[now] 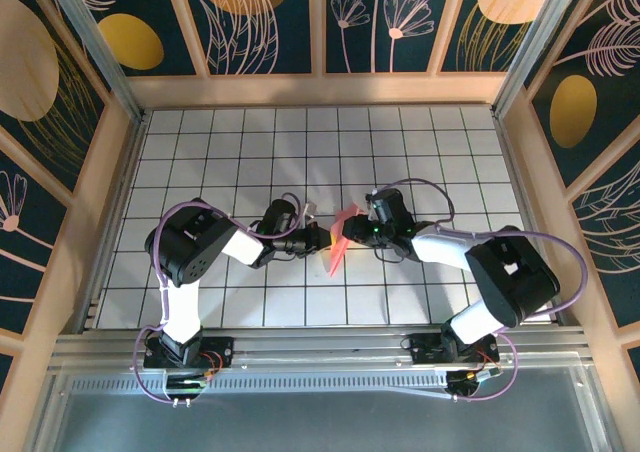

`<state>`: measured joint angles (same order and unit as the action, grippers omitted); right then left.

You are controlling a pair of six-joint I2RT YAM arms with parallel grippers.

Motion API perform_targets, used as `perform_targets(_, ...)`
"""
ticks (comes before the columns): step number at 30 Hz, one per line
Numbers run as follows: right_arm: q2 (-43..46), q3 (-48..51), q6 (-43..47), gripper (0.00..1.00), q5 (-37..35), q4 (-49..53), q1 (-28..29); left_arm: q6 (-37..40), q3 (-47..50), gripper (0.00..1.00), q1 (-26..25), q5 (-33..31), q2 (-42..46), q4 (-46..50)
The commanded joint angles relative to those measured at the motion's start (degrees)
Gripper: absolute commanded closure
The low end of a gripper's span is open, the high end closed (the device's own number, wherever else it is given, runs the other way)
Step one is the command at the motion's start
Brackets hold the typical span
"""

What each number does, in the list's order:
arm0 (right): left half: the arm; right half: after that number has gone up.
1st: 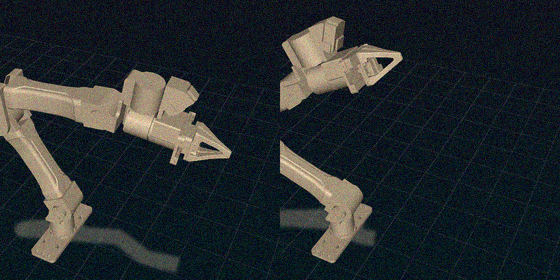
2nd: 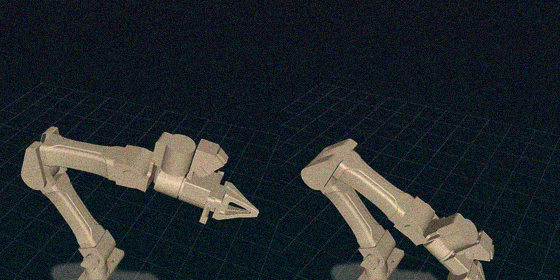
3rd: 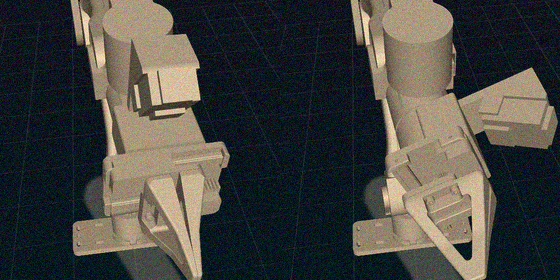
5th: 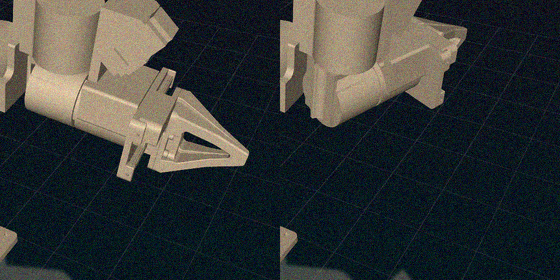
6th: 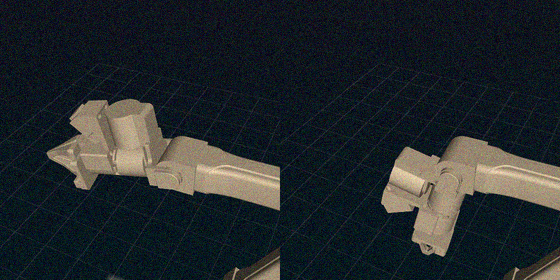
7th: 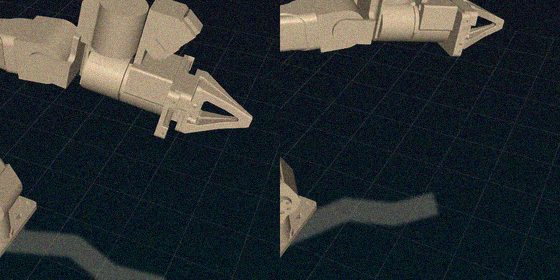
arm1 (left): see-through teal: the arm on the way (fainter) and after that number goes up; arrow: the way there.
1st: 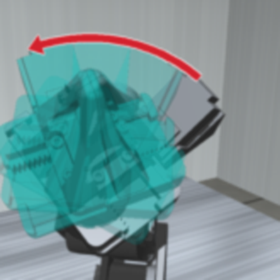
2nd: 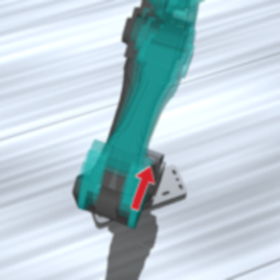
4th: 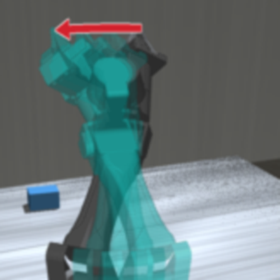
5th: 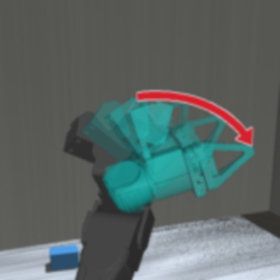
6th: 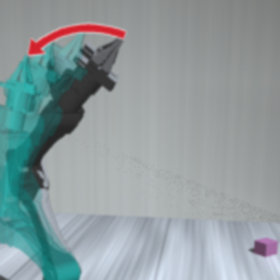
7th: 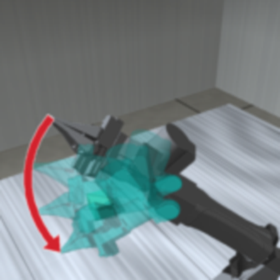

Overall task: Fold a paper plane with a square sheet of paper (fold left side to right side)
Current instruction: Fold the wing for the fifth time at the center of the table.

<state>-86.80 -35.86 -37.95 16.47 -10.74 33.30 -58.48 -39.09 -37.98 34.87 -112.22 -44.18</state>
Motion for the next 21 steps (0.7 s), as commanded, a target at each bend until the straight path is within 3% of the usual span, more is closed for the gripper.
perform_targets(1, 0.18, -3.51, 1.34, 0.76, 2.04, 1.99, -0.35, 2.96, -0.20, 0.97, 0.33, -2.60, -3.24, 4.72)
perform_targets(3, -1.80, -5.14, 1.39, 0.83, 2.98, 2.44, -0.12, 3.24, -0.44, 0.97, 0.32, -2.82, -3.31, 5.31)
perform_targets(6, -4.17, -6.73, 1.24, 0.88, 2.62, 2.65, 0.19, 3.61, -0.76, 0.97, 0.28, -3.11, -3.52, 6.10)
perform_targets(21, -9.07, -9.31, 0.95, 0.89, -0.20, 6.47, 0.89, 4.69, -2.30, 0.91, 0.26, -2.88, -5.05, 8.28)
